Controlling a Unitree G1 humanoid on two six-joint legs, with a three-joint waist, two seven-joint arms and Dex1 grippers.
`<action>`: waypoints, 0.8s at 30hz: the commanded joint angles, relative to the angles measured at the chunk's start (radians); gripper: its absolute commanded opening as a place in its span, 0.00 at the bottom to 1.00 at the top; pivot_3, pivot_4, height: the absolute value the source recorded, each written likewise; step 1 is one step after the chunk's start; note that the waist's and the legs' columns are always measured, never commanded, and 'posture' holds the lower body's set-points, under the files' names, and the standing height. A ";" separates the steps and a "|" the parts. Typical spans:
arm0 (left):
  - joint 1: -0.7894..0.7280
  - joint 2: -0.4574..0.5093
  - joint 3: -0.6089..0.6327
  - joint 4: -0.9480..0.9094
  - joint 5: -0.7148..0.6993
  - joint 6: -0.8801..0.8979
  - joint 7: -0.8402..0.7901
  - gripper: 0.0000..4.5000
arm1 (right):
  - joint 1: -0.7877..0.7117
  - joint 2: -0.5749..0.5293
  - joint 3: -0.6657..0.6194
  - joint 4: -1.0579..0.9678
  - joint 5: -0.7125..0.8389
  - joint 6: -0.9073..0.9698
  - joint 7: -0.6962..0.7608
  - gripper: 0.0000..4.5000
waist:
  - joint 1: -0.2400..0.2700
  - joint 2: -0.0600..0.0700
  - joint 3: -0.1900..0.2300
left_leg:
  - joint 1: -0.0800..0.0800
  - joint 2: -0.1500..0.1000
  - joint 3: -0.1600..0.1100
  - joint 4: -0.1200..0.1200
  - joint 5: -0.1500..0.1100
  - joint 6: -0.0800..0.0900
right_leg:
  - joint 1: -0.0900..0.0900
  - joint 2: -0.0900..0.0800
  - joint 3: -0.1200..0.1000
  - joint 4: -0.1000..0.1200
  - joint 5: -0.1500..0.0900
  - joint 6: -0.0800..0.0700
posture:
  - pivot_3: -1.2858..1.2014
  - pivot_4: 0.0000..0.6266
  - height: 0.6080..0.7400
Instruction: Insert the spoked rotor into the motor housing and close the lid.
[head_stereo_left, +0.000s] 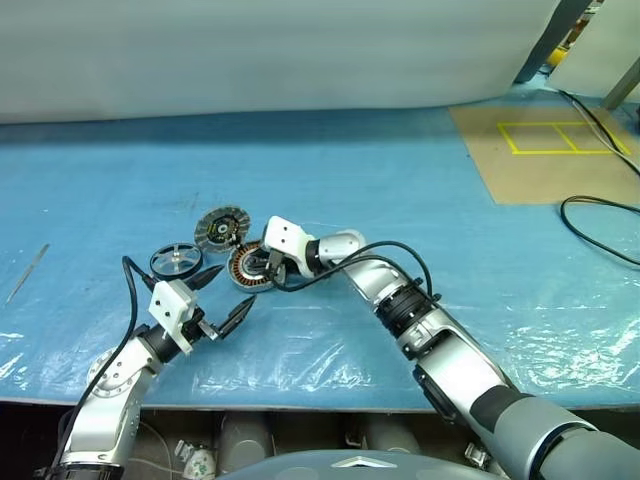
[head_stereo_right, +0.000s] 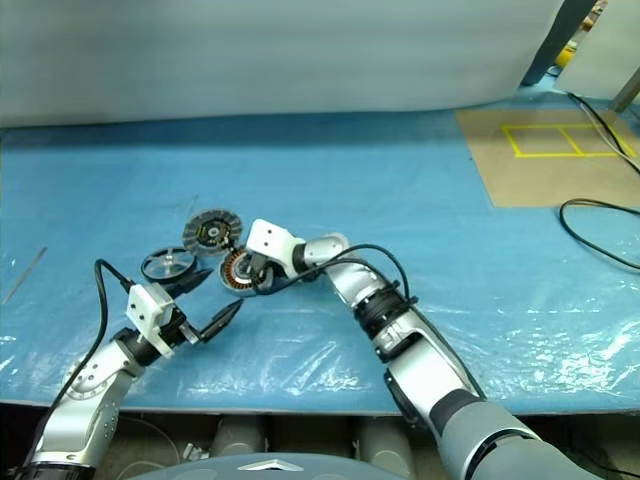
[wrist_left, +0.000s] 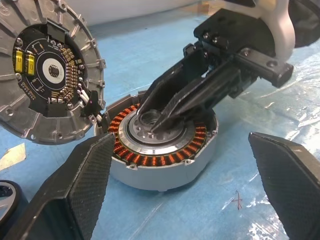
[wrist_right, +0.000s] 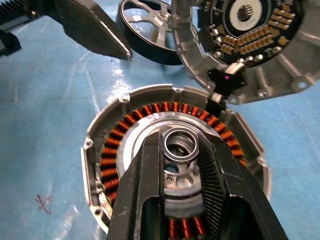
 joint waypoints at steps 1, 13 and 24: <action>-0.014 -0.004 0.002 -0.005 0.003 -0.019 -0.001 1.00 | -0.002 -0.005 0.001 0.009 -0.015 0.027 0.011 0.13 | 0.000 0.000 0.000 | 0.000 0.000 0.000 0.000 0.000 0.000 | 0.000 0.000 0.000 0.001 0.000 0.000 | 0.52 0.24 1.00; -0.020 -0.004 0.001 0.003 0.005 -0.022 -0.001 1.00 | 0.023 0.015 -0.001 -0.032 0.001 0.077 0.036 0.13 | 0.000 0.000 0.000 | -0.002 0.000 0.000 0.000 0.000 0.000 | -0.002 0.000 0.000 0.001 0.000 -0.001 | 0.52 0.24 1.00; -0.028 -0.007 -0.004 0.008 0.007 -0.023 -0.003 1.00 | 0.026 0.003 0.000 -0.025 -0.004 0.067 0.026 0.13 | 0.000 0.000 0.000 | -0.001 0.000 0.000 0.000 0.000 0.000 | -0.002 0.000 0.000 0.002 -0.001 -0.001 | 0.52 0.24 1.00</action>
